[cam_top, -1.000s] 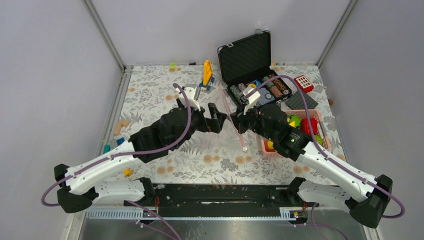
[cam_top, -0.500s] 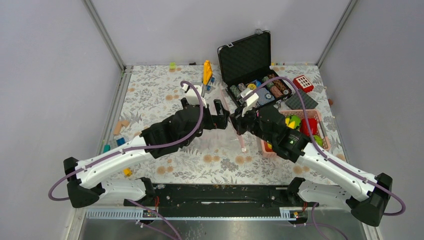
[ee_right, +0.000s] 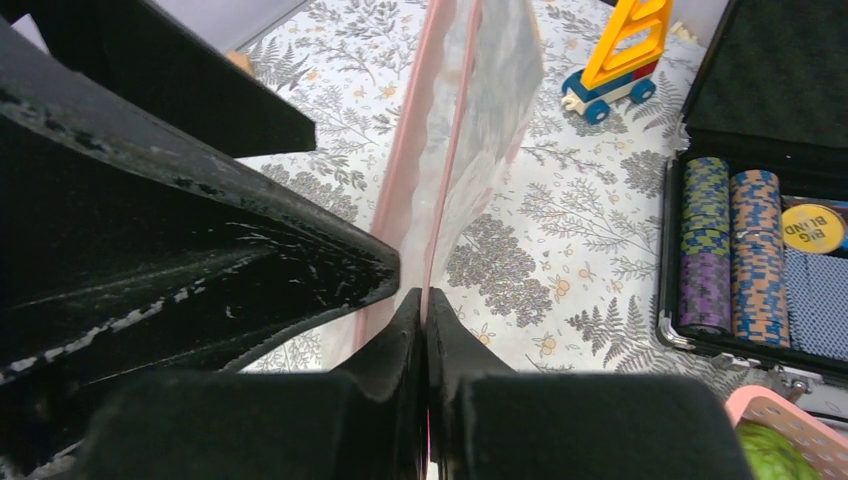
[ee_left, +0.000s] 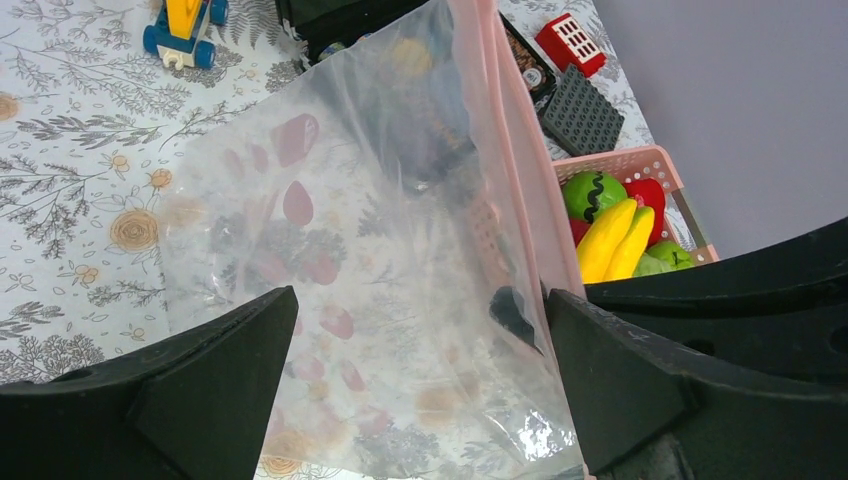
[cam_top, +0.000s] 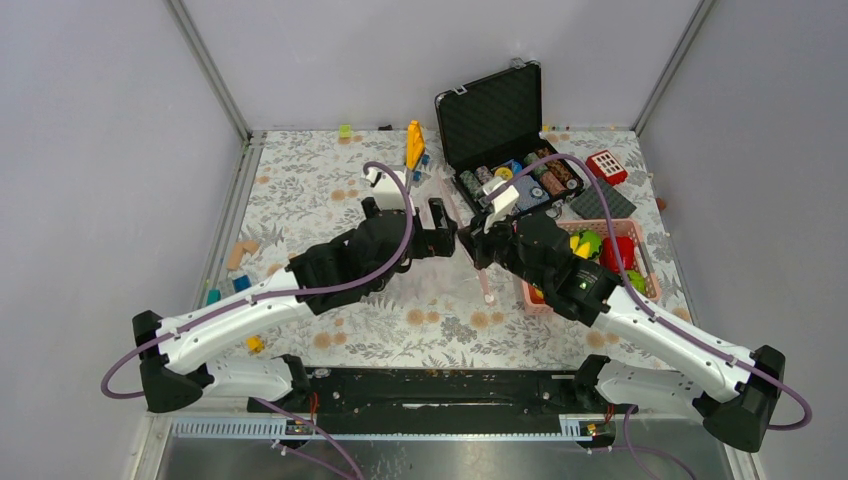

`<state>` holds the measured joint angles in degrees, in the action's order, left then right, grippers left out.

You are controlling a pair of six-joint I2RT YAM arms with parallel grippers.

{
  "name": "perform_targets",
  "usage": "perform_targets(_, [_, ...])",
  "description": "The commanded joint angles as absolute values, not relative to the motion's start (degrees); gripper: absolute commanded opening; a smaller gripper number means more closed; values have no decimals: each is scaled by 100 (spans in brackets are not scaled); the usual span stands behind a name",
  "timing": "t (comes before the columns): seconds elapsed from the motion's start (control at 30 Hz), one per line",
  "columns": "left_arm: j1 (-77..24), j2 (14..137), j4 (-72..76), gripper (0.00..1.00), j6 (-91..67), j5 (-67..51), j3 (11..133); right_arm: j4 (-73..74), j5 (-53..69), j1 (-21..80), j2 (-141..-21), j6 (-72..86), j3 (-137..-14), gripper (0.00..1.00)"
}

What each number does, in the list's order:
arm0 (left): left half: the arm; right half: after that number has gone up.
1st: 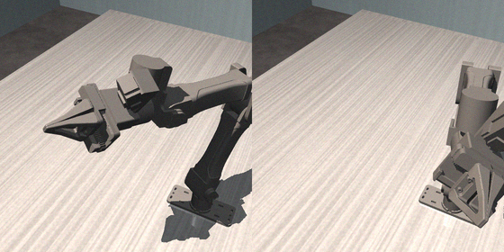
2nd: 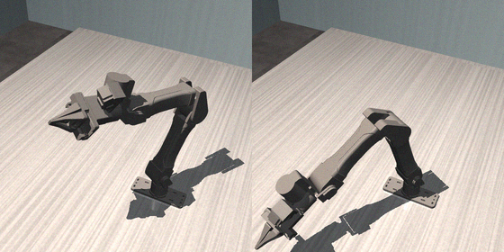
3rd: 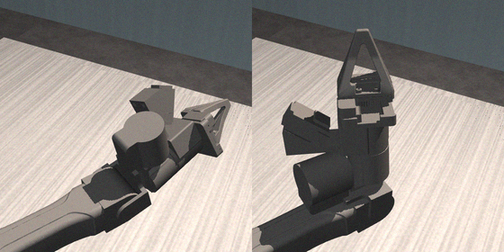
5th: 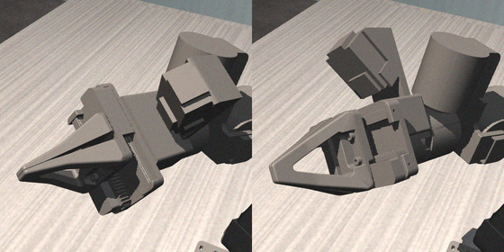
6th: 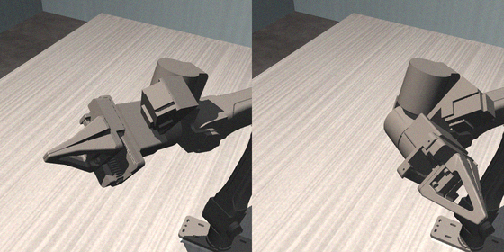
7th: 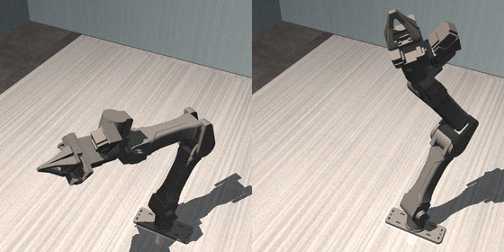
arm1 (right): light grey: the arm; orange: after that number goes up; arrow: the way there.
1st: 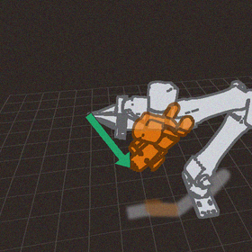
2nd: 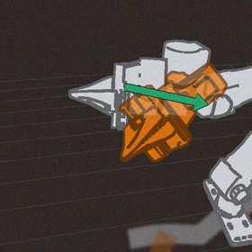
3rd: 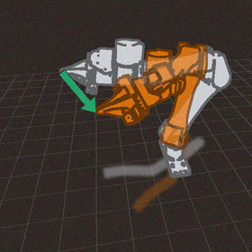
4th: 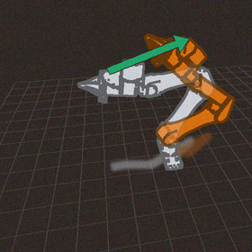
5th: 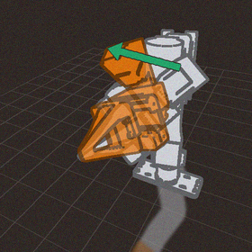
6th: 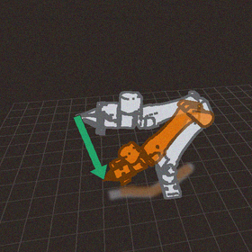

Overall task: Place the food in the zip-top bag and seal the zipper
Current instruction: Open the zipper of the food storage bag at the center of the board.

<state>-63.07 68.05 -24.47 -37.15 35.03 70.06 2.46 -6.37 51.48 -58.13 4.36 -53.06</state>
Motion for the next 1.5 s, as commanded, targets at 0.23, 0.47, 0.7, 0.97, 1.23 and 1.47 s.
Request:
perform_targets(0.23, [-6319,6613,-2722,99,-3915,4061,6962,178,-732,5216,-5690,492,-5477,0])
perform_targets(0.47, [-6319,7147,-2865,99,-4102,4001,7486,166,-672,5396,-5850,359,-5555,0])
perform_targets(0.7, [-6263,7447,-2955,99,-4321,3828,7691,59,-811,5534,-5867,334,-5519,0])
perform_targets(0.97, [-6253,7486,-3019,86,-4373,3544,7508,-439,-1712,5537,-5718,550,-5300,0])
perform_targets(1.23, [-6195,7711,-3208,78,-4490,3373,7492,-406,-1833,5542,-5654,735,-5256,0])
perform_targets(1.47, [-6127,8039,-3193,60,-4451,3016,7617,-361,-1920,5537,-5688,768,-5153,0])
